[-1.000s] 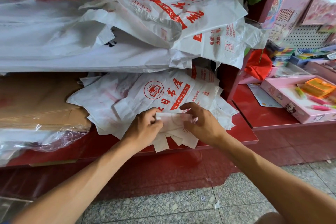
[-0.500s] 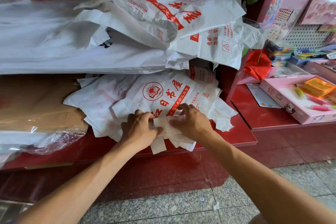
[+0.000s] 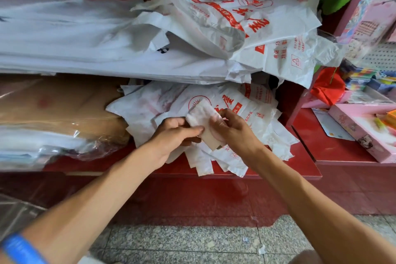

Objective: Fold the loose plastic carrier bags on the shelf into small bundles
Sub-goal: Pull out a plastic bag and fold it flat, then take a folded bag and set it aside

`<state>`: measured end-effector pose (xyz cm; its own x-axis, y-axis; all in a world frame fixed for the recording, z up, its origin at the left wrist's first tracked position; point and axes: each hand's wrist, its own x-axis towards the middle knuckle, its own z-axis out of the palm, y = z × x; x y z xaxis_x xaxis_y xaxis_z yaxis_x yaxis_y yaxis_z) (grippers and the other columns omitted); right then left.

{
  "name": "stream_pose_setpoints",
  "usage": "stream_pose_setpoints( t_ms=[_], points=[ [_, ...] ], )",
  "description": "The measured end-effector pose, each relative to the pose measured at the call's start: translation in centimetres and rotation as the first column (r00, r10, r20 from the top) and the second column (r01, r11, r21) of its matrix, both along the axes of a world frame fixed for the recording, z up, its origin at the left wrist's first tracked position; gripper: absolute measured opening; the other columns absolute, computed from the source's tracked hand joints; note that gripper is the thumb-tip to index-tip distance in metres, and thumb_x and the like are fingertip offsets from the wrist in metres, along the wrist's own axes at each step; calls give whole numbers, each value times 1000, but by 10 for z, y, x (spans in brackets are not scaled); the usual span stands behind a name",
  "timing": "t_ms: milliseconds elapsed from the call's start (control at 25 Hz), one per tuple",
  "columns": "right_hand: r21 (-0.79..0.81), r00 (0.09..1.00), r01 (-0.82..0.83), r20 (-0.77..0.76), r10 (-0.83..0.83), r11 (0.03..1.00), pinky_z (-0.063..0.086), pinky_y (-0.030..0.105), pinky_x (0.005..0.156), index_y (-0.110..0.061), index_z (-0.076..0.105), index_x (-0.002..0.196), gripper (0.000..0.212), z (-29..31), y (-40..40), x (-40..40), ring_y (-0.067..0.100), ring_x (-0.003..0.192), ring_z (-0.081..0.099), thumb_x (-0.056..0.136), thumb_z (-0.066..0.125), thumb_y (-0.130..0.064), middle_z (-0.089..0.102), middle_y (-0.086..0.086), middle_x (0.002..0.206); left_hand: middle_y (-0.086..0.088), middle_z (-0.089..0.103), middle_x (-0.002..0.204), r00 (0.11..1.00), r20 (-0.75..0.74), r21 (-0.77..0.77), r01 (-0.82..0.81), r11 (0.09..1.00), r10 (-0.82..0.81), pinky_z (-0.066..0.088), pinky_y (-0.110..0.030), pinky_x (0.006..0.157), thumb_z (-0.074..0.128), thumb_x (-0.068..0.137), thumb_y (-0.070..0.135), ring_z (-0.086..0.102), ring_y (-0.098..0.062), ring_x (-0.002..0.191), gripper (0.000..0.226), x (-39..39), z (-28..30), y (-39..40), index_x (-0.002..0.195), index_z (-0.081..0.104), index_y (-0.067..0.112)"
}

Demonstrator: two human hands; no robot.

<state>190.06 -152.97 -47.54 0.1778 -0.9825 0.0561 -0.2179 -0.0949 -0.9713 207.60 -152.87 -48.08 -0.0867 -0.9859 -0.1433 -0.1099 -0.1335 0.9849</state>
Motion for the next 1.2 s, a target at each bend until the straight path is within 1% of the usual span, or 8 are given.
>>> stream_pose_setpoints(
  t_ms=[120,280,440,600,760,880,1040,1200],
  points=[
    [48,994,-30,111,24,998,47,24,54,-7,61,106,18,17,6,44,14,73,58,102,49,-19,61,4,84,-8,76,93,998,6,-51,-58,997,59,51,-25,72,69,89,16,73,-21,84,15,42,22,17,102,72,10],
    [62,978,-207,35,205,976,46,20,55,-1,65,88,13,26,22,121,12,69,58,95,57,-9,60,6,76,-12,75,93,968,60,-51,-239,970,242,47,-23,60,69,89,15,67,-17,72,13,122,33,57,96,72,5],
    [92,887,-461,90,453,883,49,14,55,6,69,97,10,27,56,226,2,60,63,88,63,5,68,3,76,5,77,88,884,144,-145,-426,893,445,49,-25,62,69,88,13,66,-7,78,11,218,28,132,89,74,22],
    [166,741,-655,-51,669,738,40,20,44,-4,69,97,10,26,99,330,7,52,55,89,64,0,62,-4,57,8,76,80,739,104,-157,-649,745,666,49,-18,53,69,87,6,65,-4,69,19,294,11,222,85,73,24],
    [215,599,-772,-67,798,598,46,21,47,-10,67,100,13,26,147,420,11,57,58,90,63,-3,64,2,65,8,76,80,581,42,-165,-799,579,813,55,-18,55,66,89,3,68,-5,71,19,345,11,295,87,72,21],
    [232,510,-830,-50,859,506,51,22,50,-17,66,96,16,26,186,477,13,61,63,90,63,-2,67,5,73,-4,74,91,470,37,-186,-864,468,882,60,-25,67,65,90,1,68,-14,83,13,377,14,340,93,71,13],
    [246,434,-872,-9,901,422,49,23,57,-15,65,91,13,25,248,540,12,62,63,91,61,-3,65,1,75,-16,72,92,323,73,-228,-916,331,944,58,-33,75,69,86,3,66,-22,85,6,423,11,404,90,71,7],
    [236,427,-885,66,902,402,42,20,51,-21,57,82,19,16,301,577,6,52,56,95,57,-7,59,-2,72,-17,72,90,189,71,-272,-941,201,979,51,-41,80,68,84,-3,63,-24,81,12,447,1,455,89,70,8]
  ],
)
